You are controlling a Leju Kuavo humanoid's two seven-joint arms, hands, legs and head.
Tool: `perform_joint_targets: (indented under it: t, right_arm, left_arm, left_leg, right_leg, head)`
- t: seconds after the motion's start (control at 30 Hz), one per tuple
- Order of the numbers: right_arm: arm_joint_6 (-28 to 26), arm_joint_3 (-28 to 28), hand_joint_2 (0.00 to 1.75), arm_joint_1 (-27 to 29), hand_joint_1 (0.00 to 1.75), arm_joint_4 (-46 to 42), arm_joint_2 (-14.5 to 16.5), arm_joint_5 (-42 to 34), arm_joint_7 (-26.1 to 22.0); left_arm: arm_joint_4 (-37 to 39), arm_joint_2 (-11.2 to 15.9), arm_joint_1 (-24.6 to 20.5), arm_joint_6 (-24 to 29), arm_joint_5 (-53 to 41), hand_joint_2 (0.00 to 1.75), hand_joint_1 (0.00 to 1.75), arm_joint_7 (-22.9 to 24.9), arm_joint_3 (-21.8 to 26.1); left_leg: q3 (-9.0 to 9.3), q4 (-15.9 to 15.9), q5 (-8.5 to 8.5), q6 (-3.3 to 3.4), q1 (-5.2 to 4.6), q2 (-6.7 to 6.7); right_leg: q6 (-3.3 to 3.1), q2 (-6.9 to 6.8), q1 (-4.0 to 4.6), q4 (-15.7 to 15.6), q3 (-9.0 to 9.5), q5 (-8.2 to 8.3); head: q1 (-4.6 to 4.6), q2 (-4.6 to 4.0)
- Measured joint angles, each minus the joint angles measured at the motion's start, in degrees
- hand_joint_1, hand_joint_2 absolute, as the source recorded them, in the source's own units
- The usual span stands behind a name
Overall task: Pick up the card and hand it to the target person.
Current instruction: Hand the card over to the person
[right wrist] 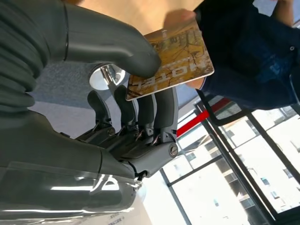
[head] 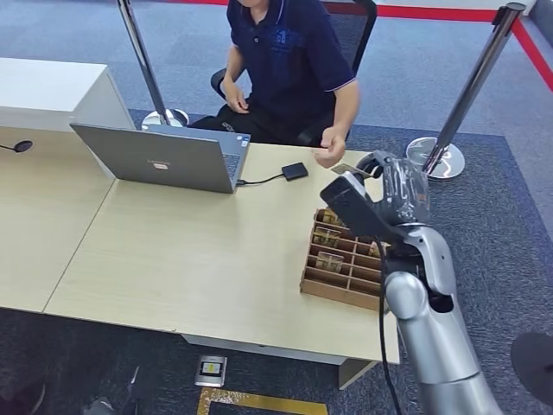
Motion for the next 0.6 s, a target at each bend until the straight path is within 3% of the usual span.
perform_joint_targets:
  t: [0.23,0.53,0.57,0.6]
  right_arm:
    - [-1.8,0.1,1.75,-9.6,1.39,14.5,5.4,3.0,2.8]
    - [-3.8,0.1,1.75,-13.8,1.35,26.4,8.0,3.7,2.7]
    - [-4.0,0.1,1.75,-13.8,1.34,27.1,8.0,3.8,2.7]
    - [-4.1,0.1,1.75,-13.9,1.13,27.7,8.1,3.9,2.7]
  left_arm:
    - [0.0,0.0,-0.1,0.0,-0.4,0.00,0.00,0.4,-0.1]
    - [0.0,0.0,-0.1,-0.4,-0.8,0.00,0.00,0.5,-0.4]
    - [0.0,0.0,-0.1,-0.4,-0.8,0.00,0.00,0.5,-0.4]
    - [0.0,0.0,-0.1,-0.4,-0.8,0.00,0.00,0.5,-0.4]
  left_leg:
    - [-0.04,0.0,0.07,0.00,0.00,-0.01]
    - [-0.09,0.0,0.07,0.00,0.00,-0.03]
    - [-0.11,0.0,0.07,0.00,0.00,-0.03]
    - [-0.13,0.0,0.07,0.00,0.00,-0.03]
  right_leg:
    - [0.02,0.00,0.00,0.0,-0.04,0.06]
    - [0.02,0.00,0.00,0.0,-0.09,0.06]
    - [0.02,0.00,0.00,0.0,-0.10,0.06]
    - [0.02,0.00,0.00,0.0,-0.13,0.06]
  head:
    - [0.00,0.00]
    - [0.01,0.00]
    - [0.01,0.00]
    - [0.01,0.00]
